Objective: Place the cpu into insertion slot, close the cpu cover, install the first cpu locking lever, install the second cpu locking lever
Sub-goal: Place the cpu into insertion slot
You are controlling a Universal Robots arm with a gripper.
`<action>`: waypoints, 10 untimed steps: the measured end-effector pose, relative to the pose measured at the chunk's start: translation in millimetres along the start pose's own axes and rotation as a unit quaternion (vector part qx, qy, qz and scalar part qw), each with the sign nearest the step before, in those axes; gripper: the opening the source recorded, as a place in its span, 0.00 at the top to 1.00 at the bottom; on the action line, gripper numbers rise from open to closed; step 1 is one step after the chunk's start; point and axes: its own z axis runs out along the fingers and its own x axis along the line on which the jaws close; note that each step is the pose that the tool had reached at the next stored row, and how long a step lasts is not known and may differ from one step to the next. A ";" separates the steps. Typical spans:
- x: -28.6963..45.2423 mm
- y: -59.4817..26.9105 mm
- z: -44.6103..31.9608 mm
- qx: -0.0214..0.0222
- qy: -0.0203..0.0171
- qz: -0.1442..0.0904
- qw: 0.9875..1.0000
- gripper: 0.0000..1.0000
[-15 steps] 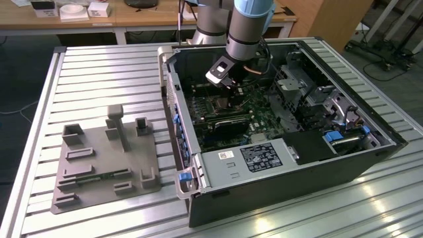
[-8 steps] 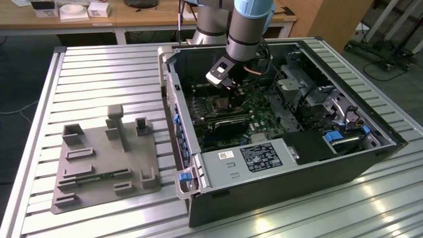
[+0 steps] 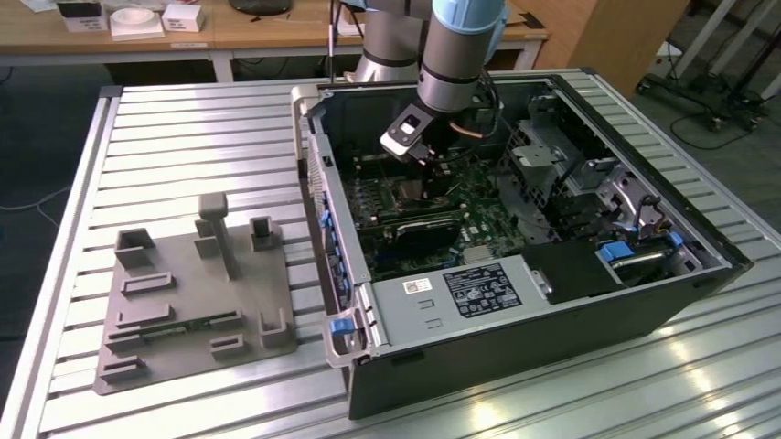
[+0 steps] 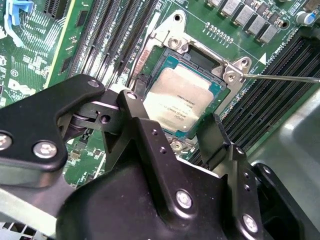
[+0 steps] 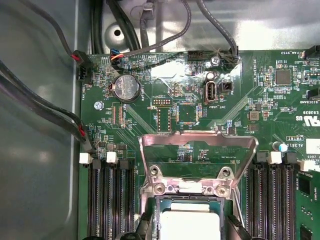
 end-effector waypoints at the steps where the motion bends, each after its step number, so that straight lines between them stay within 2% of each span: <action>1: 0.0 0.0 -0.4 0.000 0.000 0.000 1.000 0.33; 10: 0.0 -0.2 -12.4 0.001 0.000 0.000 1.000 0.33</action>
